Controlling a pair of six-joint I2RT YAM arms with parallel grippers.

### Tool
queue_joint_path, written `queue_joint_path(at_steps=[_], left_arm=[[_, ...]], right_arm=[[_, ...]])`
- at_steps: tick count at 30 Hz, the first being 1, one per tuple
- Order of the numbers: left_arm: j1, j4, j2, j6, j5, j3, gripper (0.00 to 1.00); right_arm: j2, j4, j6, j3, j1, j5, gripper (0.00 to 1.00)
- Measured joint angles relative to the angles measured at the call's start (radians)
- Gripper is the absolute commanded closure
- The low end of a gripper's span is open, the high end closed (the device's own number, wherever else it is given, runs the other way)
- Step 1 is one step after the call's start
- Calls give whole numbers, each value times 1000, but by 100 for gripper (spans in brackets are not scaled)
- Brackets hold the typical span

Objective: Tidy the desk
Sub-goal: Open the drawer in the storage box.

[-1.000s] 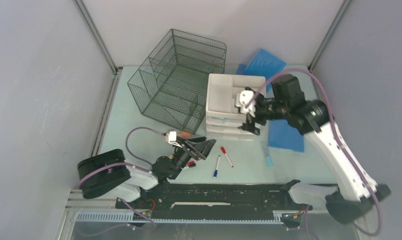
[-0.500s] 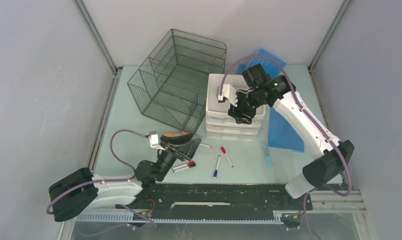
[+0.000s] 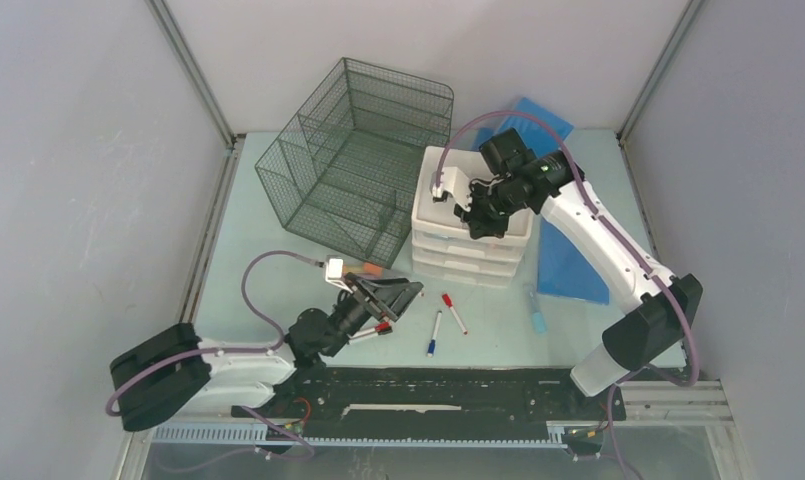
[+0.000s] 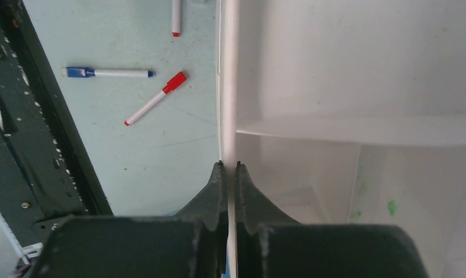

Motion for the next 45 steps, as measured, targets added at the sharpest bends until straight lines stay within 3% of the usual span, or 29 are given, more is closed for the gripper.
queue_joint_path(at_steps=[11, 24, 30, 37, 45], left_arm=[[2, 258, 455, -303, 71, 169, 5], [2, 304, 715, -488, -56, 353, 14], [7, 308, 746, -504, -105, 393, 25], [31, 314, 831, -542, -116, 463, 27], [46, 318, 882, -566, -110, 509, 49]], right_arm=[[-50, 32, 228, -3, -153, -131, 100], [-45, 78, 381, -1, -190, -229, 100], [-37, 80, 397, 3, -190, -249, 100], [-35, 82, 402, 8, -190, -258, 100], [-30, 84, 401, 9, -191, -248, 100]])
